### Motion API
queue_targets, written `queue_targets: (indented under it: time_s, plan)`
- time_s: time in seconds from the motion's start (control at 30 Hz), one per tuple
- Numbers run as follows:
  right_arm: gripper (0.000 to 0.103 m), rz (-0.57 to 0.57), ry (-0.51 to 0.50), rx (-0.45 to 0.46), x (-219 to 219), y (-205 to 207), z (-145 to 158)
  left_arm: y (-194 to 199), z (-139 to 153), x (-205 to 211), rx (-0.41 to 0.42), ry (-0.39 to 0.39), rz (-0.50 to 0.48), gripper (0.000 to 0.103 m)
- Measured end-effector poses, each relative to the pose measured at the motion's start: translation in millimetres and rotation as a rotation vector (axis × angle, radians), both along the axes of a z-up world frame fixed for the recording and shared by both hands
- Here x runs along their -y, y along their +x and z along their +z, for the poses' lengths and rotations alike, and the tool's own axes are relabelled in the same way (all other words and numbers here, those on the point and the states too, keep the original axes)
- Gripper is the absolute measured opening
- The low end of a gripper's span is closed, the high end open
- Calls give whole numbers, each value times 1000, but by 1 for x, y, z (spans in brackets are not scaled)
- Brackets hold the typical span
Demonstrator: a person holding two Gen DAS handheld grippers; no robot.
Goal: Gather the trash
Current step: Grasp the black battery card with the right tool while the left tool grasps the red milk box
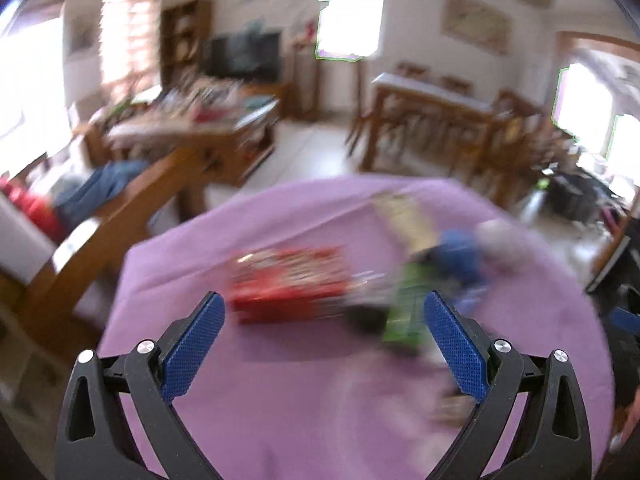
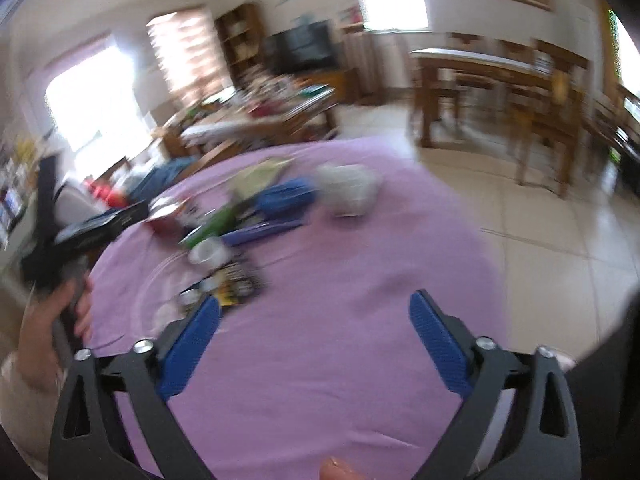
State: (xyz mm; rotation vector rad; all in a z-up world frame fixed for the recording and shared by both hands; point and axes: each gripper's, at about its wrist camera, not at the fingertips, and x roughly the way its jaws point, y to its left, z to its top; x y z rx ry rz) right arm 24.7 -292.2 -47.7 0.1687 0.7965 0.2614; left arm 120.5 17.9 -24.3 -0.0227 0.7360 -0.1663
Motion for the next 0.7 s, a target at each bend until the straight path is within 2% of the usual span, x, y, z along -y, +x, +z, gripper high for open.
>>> queue_targets:
  time_s: [0.13,0.23,0.37,0.47,0.63,0.7]
  plan:
    - [98,136,-49,-52,-53,23,-14,35,-19,-30,-135,-33,27,98]
    - [98,215,-110,-91,-81,35,-26,51,-27,-29,-178,-38,10,98]
    - [98,307,-246,-93,-110,40,-36,64,-26,-20,-180,-27,-15,98]
    - [98,365,-289,-130,-117,44,-43,72,-33,-8,-194,5,-18,98]
    - [98,408,-245,-159,-115,47,-42,75,-44,2,-193,27,-28,98]
    - [96,413,-250,-153,-116,44,-40,75,-43,2,-177,14,-37,89]
